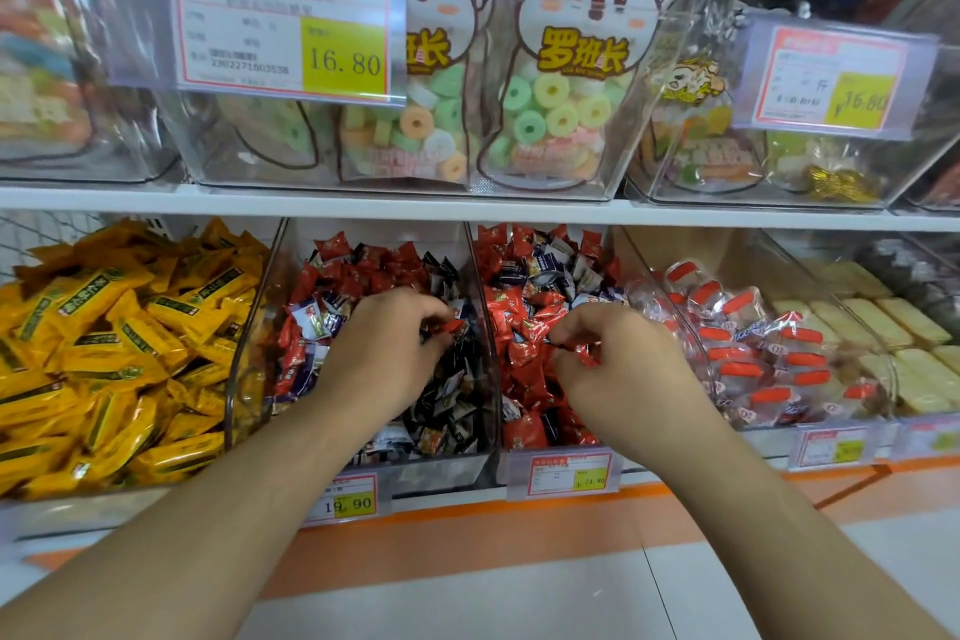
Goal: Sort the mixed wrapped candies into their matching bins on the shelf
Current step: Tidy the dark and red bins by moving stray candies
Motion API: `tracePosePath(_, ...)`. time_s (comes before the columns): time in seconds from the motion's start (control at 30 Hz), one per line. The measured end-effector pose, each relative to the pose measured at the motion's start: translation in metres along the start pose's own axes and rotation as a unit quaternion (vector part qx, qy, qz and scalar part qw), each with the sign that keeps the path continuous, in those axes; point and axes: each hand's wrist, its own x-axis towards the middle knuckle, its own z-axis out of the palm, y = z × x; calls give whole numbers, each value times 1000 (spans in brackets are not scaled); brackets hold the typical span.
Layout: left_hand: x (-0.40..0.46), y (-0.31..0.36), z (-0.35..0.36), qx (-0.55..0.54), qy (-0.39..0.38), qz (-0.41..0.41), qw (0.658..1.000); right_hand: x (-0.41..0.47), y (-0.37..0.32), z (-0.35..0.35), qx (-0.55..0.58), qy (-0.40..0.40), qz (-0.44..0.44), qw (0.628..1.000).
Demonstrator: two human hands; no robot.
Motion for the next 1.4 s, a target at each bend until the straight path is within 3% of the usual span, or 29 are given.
tracePosePath(0.3,-1,10,-27,-74,59,-7,995,-1,-6,-2,18,13,-16,1000)
tracePosePath(0.47,-24,33,-45,-221,39,21,974,-5,-19,-2,106,10,-70,992)
tracePosePath(0.6,-39,45,-43,-270,4,28,962,-9,-28,-1,134,1,-94,986)
tracePosePath(0.7,-41,38,-48,-245,13,20,969,-7,-21,-6,42,36,-68,996)
tracePosePath(0.83,-41,12,-72,-183,87,0,979,-5,-21,-8,-75,26,-35,996)
tracePosePath(1.13,-63,-44,-113,-16,96,-48,994,-1,-76,28,-37,20,-152,988)
tracePosePath(1.4,-72,-59,-122,10,49,-55,997,16,-120,91,-7,-126,-212,969)
